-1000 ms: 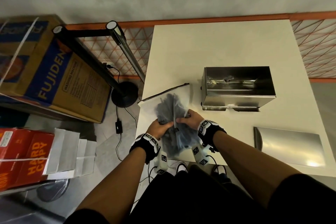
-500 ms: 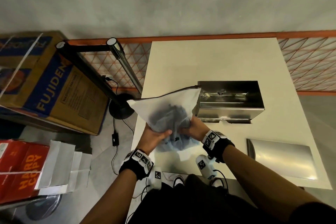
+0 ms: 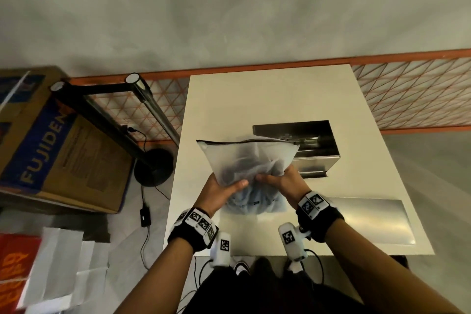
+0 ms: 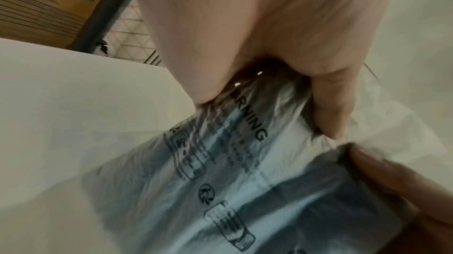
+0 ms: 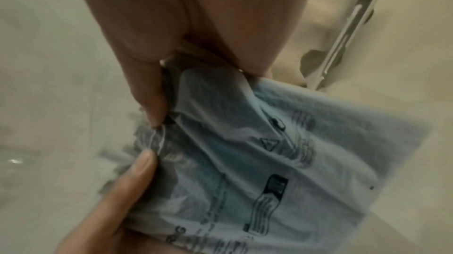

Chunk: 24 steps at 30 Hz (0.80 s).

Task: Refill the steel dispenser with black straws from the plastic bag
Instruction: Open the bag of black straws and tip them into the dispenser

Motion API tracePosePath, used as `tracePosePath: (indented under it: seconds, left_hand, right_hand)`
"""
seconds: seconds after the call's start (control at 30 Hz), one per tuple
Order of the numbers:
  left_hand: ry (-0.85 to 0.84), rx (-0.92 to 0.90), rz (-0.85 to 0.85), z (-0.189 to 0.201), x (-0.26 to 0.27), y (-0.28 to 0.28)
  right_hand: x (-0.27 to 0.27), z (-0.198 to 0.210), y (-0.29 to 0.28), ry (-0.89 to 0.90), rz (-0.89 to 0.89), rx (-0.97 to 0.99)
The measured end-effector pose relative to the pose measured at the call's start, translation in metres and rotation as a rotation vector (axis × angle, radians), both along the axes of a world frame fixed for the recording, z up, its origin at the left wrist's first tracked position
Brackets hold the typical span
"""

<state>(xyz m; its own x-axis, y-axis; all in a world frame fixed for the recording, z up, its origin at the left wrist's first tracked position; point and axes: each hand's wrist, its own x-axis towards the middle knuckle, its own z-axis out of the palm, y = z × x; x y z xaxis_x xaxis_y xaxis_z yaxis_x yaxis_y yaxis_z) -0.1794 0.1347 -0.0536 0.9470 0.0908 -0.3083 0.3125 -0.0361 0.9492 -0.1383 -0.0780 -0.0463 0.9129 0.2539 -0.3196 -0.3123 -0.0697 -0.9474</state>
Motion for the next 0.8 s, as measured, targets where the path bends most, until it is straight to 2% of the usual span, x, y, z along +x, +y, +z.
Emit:
tracePosePath:
  seconds: [0.13,0.23,0.33,0.47,0.57,0.67,0.8]
  left_hand:
    - [-0.077,-0.063,-0.101,0.012,0.008,-0.005]
    - [-0.093,-0.108,-0.018,0.014,0.013,-0.004]
    - [-0.096,0.012,-0.040,0.016,0.020,-0.003]
    - [-0.087,0.112,-0.152,0.023,0.034,-0.016]
    - [-0.145,0.172,-0.189,0.030,0.043,-0.024]
    - [-0.179,0.117,-0.097,0.037,0.045,-0.023]
    - [-0.173,0.214,0.037,0.040,0.041,-0.010]
  right_hand:
    - [0.000,0.013,-0.015,-0.067,-0.008,0.016]
    - [0.000,0.017,-0.028,-0.032,-0.191,0.147]
    - [0.007,0.025,-0.034,0.019,-0.342,0.208]
    - [0.012,0.037,-0.024,0.028,-0.296,0.146]
    - [0.015,0.034,-0.020,0.006,-0.311,0.100]
    - [0.017,0.036,-0.023,0.008,-0.354,0.079]
    - [0.024,0.033,-0.036,-0.014,-0.505,0.099]
